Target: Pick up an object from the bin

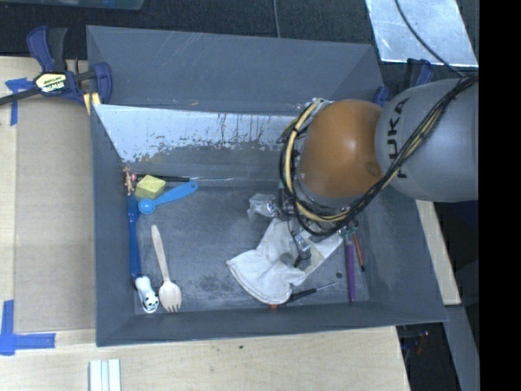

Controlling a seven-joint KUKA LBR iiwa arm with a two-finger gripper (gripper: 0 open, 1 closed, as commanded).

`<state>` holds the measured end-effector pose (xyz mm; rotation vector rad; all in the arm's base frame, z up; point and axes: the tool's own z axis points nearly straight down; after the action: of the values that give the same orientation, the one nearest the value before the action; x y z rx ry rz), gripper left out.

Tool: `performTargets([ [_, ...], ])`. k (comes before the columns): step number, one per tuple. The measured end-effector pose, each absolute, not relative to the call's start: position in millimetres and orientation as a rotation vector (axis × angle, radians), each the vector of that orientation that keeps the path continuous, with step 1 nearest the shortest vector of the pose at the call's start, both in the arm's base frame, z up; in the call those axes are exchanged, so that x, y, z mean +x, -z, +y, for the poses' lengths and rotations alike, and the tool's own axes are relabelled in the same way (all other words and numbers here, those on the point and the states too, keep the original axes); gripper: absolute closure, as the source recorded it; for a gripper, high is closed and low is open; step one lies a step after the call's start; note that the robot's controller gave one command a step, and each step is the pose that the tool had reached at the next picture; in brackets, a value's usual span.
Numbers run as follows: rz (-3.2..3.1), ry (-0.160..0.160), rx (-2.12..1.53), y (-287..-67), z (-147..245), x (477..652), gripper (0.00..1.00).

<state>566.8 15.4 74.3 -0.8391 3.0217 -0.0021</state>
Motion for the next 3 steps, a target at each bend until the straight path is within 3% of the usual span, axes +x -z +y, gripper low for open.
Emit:
performTargets([
  [1, 3.069, 0.004, -0.615, -126.3, 2.7, 568.3, 0.0],
  [2, 3.024, -0.003, -0.849, -75.4, 13.1, 565.4, 0.0],
  [3, 2.884, 0.007, -1.212, -71.7, 17.8, 561.9, 0.0],
])
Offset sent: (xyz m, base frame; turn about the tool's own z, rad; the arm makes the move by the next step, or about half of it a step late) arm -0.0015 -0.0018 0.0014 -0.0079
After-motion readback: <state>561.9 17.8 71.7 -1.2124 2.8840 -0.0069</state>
